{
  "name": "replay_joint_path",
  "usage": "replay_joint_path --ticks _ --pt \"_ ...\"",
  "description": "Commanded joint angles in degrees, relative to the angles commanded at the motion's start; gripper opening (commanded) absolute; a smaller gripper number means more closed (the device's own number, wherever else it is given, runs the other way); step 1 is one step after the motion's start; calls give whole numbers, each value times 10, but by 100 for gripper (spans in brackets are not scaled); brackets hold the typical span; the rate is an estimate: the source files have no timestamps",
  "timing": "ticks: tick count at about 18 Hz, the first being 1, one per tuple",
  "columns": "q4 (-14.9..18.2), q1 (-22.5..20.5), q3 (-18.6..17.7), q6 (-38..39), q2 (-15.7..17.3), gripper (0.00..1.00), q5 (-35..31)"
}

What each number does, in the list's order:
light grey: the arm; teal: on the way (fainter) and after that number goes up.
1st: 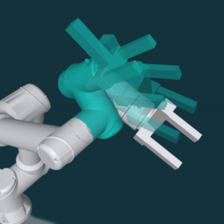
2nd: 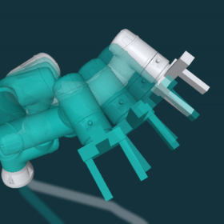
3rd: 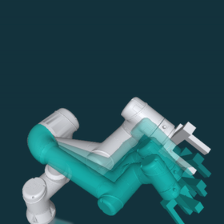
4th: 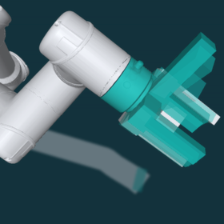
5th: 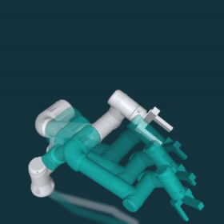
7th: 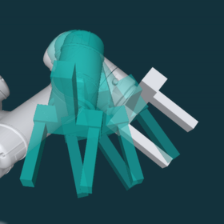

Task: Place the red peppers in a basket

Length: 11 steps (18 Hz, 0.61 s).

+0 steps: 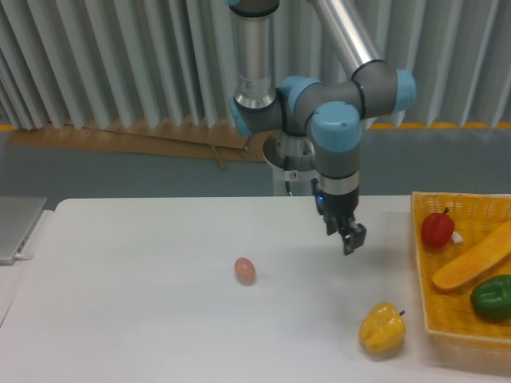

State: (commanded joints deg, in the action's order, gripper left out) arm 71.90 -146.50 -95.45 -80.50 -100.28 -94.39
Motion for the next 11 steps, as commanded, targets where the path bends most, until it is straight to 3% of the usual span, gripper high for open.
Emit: replay_joint_path --ticks 6,11 --pt "4 -28 16 -45 -1 67 0" --pt "4 -77 16 -134 0 67 0"
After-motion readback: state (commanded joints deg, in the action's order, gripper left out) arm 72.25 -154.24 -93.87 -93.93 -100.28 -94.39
